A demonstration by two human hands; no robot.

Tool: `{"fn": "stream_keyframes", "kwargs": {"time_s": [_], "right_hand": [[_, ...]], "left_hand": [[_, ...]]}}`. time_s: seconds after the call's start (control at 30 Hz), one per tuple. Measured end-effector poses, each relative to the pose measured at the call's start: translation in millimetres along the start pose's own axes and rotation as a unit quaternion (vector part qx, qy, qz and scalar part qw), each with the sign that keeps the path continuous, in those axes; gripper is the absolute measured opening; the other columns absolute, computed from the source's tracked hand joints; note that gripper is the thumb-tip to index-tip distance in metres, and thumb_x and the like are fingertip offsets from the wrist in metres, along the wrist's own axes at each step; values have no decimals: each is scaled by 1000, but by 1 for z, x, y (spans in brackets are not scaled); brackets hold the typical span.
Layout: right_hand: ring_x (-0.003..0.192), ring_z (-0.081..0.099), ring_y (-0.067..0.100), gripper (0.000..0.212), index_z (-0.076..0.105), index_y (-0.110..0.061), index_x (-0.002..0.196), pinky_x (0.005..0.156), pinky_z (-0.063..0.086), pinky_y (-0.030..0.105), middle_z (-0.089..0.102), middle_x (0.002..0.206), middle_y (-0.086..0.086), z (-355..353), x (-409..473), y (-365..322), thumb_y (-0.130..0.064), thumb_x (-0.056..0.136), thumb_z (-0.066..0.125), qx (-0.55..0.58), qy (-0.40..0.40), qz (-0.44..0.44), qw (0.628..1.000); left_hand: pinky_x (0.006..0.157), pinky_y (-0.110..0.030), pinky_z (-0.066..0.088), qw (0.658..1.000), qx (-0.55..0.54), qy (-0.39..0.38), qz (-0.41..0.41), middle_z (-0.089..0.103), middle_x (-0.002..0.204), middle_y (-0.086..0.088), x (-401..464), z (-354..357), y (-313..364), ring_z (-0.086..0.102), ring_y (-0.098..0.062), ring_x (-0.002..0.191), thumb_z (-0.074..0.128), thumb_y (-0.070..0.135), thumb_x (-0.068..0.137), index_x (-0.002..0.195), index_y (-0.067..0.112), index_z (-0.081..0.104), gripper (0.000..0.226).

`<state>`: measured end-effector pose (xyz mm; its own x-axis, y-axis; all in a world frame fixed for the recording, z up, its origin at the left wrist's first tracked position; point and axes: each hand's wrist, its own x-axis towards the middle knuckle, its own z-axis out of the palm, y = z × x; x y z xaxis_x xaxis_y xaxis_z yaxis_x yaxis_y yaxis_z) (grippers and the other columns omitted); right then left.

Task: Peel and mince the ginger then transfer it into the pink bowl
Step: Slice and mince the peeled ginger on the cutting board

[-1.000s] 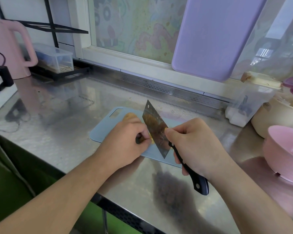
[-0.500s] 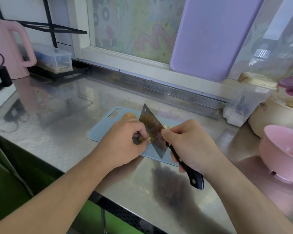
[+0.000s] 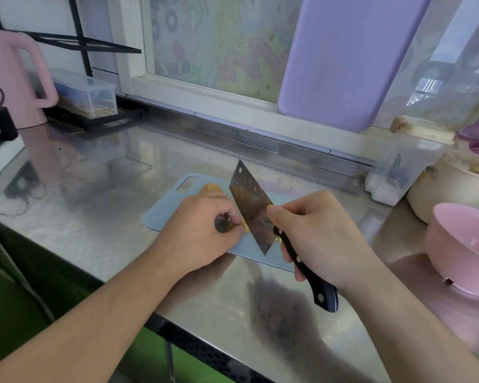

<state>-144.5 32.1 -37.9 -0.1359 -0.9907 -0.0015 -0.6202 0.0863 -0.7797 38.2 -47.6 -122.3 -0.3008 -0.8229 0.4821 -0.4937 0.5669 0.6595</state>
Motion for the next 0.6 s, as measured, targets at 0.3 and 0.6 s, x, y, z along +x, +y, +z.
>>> {"fn": "stream_keyframes", "kwargs": {"time_s": [0.3,0.6], "right_hand": [[33,51,26,46,49,-8,59,37,38,22,51,54,15,11,-2,-3,-24,102,53,-27,15,8,999],[29,48,25,39,45,-9,65,35,39,25,51,51,13,17,-6,-4,-22,100,53,-47,9,12,999]], "left_hand": [[76,-38,57,1000,26,0,12,65,81,10,2,0,2,66,-11,81,84,10,79,69,24,72,20],[73,-38,56,999,42,-1,28,62,82,10,3,0,0,64,-9,81,84,13,78,71,24,70,19]]}}
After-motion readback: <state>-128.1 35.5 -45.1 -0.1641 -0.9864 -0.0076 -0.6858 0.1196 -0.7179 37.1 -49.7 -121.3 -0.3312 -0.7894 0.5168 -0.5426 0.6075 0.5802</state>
